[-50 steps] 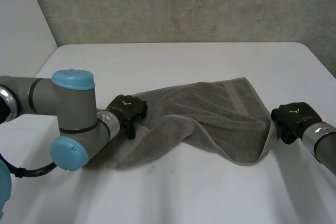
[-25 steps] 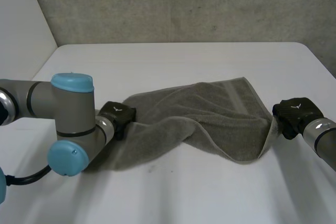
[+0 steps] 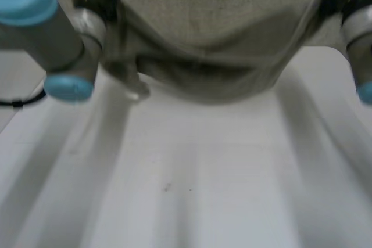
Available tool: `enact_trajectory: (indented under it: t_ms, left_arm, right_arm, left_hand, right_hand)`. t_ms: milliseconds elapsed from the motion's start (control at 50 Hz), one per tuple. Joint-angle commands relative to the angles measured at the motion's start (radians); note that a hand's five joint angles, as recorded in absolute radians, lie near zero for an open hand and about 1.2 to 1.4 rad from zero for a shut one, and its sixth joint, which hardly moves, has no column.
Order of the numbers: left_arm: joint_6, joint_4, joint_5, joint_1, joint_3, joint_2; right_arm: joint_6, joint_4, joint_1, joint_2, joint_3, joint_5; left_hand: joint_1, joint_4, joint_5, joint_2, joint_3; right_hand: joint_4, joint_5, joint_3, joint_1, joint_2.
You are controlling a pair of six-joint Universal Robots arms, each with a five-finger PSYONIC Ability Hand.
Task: Fold the towel.
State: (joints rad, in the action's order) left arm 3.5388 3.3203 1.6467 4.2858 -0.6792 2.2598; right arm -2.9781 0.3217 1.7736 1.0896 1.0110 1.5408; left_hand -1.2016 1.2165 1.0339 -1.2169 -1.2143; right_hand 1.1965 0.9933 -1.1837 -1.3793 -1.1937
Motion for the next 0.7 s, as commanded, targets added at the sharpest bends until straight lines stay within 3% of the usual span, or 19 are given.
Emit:
enact_trajectory:
  t_ms: [20,140,180,220,260,400,480,700]
  left_arm:
    - [-0.041,-0.005,0.044,0.005,0.263,0.018]
    - [-0.133,-0.134,0.07,0.014,0.071,-0.02]
    - [-0.15,-0.174,0.065,0.02,-0.031,-0.036]
    - [-0.156,-0.186,0.064,0.025,-0.138,-0.045]
    - [-0.159,-0.162,0.062,0.025,-0.346,-0.051]
    - [-0.155,-0.029,0.061,0.026,-0.754,-0.097]
    - [-0.153,0.019,0.058,0.026,-0.858,-0.149]
    - [-0.152,0.05,0.007,0.02,-1.108,-0.393]
  right_arm:
    - [-0.075,0.211,0.006,0.041,-0.042,0.09]
    - [-0.075,0.151,0.007,0.056,0.087,0.015]
    - [-0.068,0.073,0.004,0.056,0.188,-0.081]
    - [-0.062,0.024,0.003,0.05,0.236,-0.118]
    - [-0.048,-0.027,0.003,0.039,0.279,-0.142]
    - [0.167,-0.266,-0.032,-0.03,0.452,-0.159]
    - [0.278,-0.28,-0.129,-0.008,0.544,-0.194]
    - [0.317,-0.354,-0.184,0.193,0.667,-0.248]
  left_hand:
    - [-0.195,0.18,0.188,-0.179,-0.182]
    - [-0.195,0.18,0.188,-0.179,-0.182]
    - [-0.195,0.18,0.188,-0.179,-0.182]
    - [-0.195,0.18,0.188,-0.179,-0.182]
    - [-0.195,0.18,0.188,-0.179,-0.182]
    - [-0.195,0.18,0.188,-0.179,-0.182]
    - [-0.195,0.18,0.188,-0.179,-0.182]
    - [-0.195,0.18,0.188,-0.179,-0.182]
  right_hand:
    - [0.2,0.228,-0.213,-0.017,-0.203]
    - [0.2,0.228,-0.213,-0.017,-0.203]
    - [0.2,0.228,-0.213,-0.017,-0.203]
    - [0.2,0.228,-0.213,-0.017,-0.203]
    - [0.2,0.228,-0.213,-0.017,-0.203]
    - [0.2,0.228,-0.213,-0.017,-0.203]
    - [0.2,0.228,-0.213,-0.017,-0.203]
    - [0.2,0.228,-0.213,-0.017,-0.203]
